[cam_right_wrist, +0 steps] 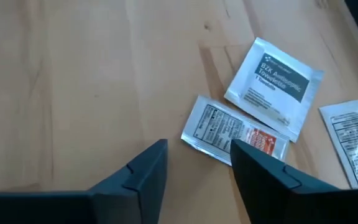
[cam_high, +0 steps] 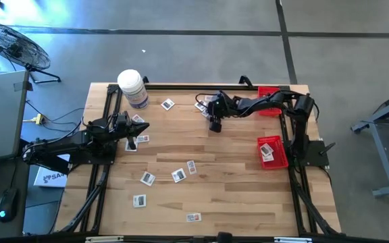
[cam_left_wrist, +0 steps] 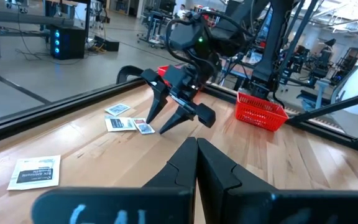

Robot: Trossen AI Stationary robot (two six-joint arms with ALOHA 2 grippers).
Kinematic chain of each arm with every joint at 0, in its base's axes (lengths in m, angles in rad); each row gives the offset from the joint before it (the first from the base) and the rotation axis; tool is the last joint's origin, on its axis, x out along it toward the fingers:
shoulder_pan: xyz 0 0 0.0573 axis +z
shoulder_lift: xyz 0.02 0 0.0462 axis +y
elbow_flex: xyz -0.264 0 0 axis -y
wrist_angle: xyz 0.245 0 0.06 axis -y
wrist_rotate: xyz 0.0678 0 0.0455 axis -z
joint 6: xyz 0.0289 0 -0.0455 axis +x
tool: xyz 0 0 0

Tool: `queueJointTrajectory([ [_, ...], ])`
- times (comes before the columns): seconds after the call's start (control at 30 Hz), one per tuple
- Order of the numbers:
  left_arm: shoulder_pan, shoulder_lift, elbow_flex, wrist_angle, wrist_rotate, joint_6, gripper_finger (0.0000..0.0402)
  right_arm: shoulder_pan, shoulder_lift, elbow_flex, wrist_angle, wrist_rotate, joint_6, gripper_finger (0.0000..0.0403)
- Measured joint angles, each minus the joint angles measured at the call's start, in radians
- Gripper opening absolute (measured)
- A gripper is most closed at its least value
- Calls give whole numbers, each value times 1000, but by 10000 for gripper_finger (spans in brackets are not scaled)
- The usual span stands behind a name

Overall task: Pick & Place First Aid Supplies
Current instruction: Put the ointment pack into the top basket

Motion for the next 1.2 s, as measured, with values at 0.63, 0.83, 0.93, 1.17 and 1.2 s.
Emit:
queueJointTrajectory([
  [0.63,0,0,0,0,0,0,1,2,2,-2,81,119,263,167],
  [0.83,0,0,0,0,0,0,1,0,8,-2,108,226,265,167],
  [0.93,0,0,0,0,0,0,1,3,30,-2,110,236,240,167],
  [1.17,0,0,0,0,0,0,1,42,24,0,61,189,206,167],
  [1.2,0,0,0,0,0,0,1,49,24,1,42,173,207,167],
])
